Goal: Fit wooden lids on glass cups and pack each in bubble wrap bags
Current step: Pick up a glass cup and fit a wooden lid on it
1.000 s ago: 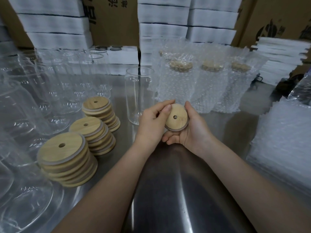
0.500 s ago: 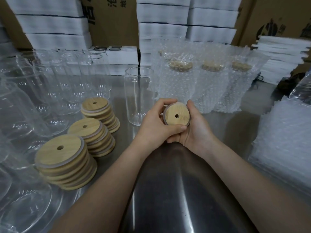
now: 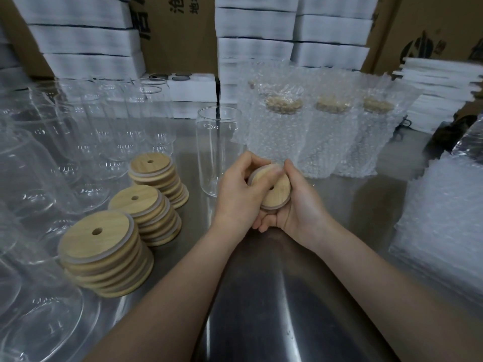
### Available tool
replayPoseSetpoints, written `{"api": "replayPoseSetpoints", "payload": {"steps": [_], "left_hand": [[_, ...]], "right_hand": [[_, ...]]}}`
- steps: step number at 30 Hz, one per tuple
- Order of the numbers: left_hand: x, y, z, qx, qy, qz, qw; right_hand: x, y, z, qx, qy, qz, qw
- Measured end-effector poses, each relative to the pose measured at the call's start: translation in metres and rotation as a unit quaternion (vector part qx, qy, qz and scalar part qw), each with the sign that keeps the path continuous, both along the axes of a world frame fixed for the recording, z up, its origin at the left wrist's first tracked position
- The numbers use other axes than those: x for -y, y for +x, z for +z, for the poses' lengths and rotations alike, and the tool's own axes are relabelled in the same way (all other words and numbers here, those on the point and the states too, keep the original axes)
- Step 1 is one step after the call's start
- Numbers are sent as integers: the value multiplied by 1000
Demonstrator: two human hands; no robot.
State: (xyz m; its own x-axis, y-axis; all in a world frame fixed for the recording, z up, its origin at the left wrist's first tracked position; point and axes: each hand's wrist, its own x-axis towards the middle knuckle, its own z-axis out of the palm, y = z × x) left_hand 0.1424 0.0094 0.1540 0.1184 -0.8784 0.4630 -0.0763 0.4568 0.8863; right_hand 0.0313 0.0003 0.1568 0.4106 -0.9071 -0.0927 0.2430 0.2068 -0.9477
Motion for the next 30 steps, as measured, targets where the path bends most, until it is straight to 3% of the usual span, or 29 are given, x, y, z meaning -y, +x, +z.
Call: {"api": "replayPoseSetpoints", "payload": {"steps": [8, 13, 17, 20, 23, 26, 30], "left_hand": [[3, -2, -5, 72, -58, 119, 989], [1, -8, -5, 73, -72, 90, 991], [-3, -8, -5, 108, -90, 115, 983], [-8, -7, 2, 127, -139, 185, 965], [-11, -4, 9, 158, -191, 297, 922], [-13, -1, 12, 171, -158, 363, 902], [-2, 8, 7, 148, -79, 325, 931]], "right_hand": [[0, 4, 0, 26, -14, -23, 999], [2, 2, -1, 46, 11, -58, 997], [7, -2, 2, 113, 34, -81, 990], [9, -8, 5, 142, 32, -106, 984], [10, -12, 5, 137, 26, -123, 983], [9, -12, 5, 131, 23, -138, 981], [9, -11, 7, 116, 28, -169, 978]]}}
